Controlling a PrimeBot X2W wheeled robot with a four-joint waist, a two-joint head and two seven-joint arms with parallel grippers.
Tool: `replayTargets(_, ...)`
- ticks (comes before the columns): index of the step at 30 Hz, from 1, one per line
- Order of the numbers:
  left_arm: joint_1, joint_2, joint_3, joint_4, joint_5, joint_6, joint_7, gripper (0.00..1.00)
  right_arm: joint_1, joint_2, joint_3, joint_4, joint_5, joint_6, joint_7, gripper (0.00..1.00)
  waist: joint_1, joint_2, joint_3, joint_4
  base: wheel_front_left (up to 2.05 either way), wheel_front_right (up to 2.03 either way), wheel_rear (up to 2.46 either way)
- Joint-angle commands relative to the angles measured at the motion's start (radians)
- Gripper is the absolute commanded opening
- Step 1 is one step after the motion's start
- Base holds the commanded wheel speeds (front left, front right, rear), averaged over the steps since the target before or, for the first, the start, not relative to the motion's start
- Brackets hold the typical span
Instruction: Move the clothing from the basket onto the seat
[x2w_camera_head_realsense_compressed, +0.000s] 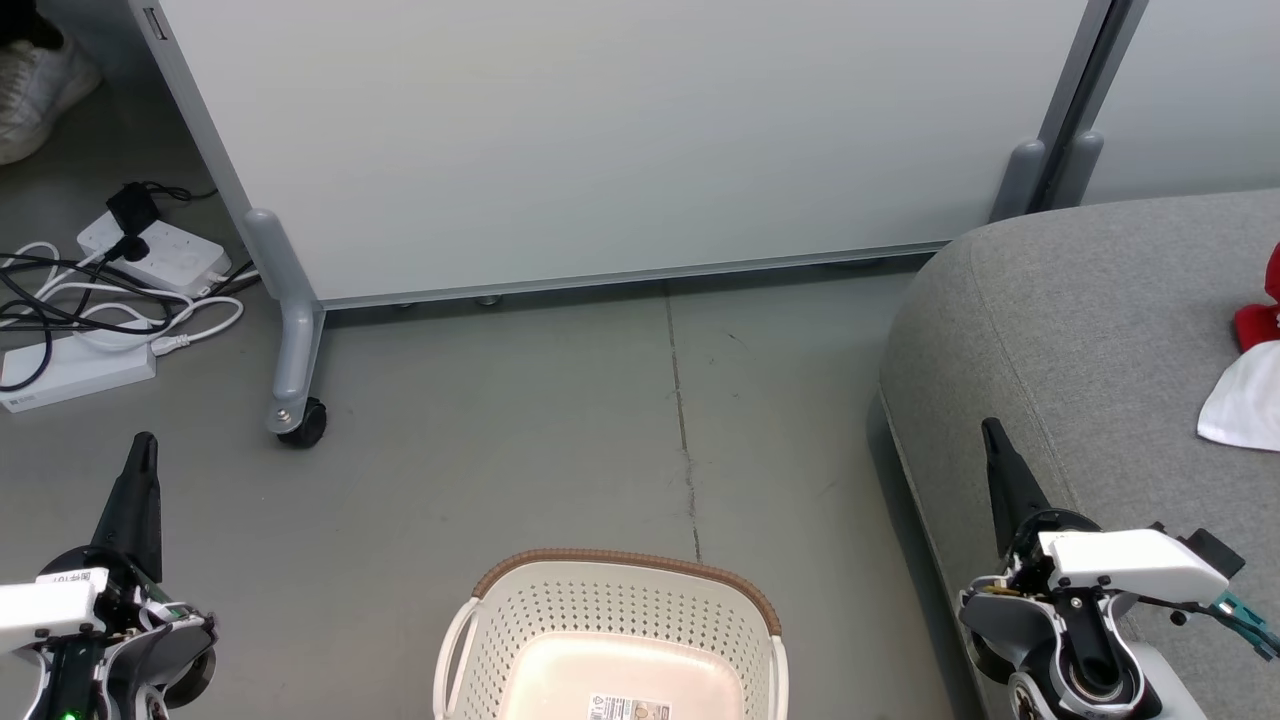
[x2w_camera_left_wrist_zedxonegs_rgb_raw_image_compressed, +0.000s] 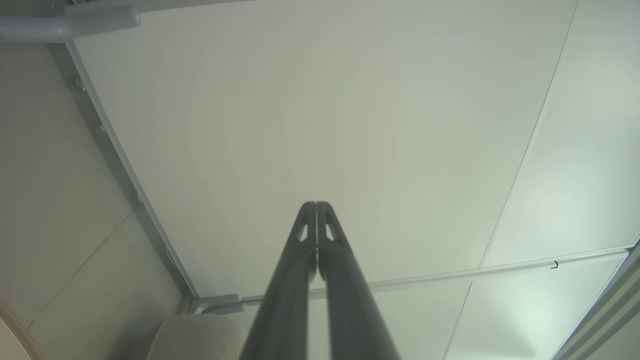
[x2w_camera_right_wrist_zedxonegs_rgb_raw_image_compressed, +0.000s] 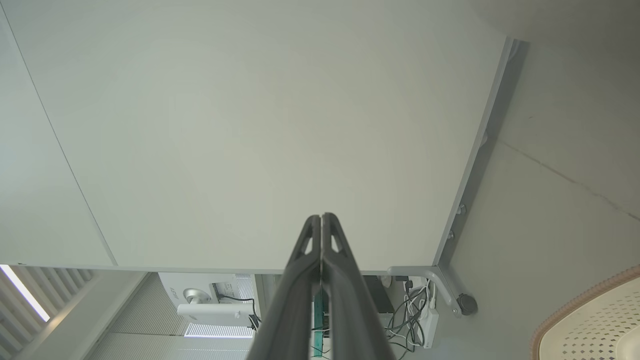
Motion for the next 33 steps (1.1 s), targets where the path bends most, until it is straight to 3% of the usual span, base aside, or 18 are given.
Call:
replayTargets(1, -0.011, 0.009, 0.002, -0.004, -0.003, -0.004, 0.002, 0.0, -0.004, -0.009, -0.003, -0.001, 0.003, 0.002, 0.0, 0.0, 0.0, -0.0001, 0.0, 0.0, 0.0, 0.0, 0.0)
replayTargets(33, -0.011, 0.009, 0.001, -0.004, -0.003, -0.004, 0.001, 0.0, -0.004, -0.009, -0.003, -0.001, 0.003, 0.003, 0.0, 0.0, 0.0, -0.0001, 0.0, 0.0, 0.0, 0.0, 0.0)
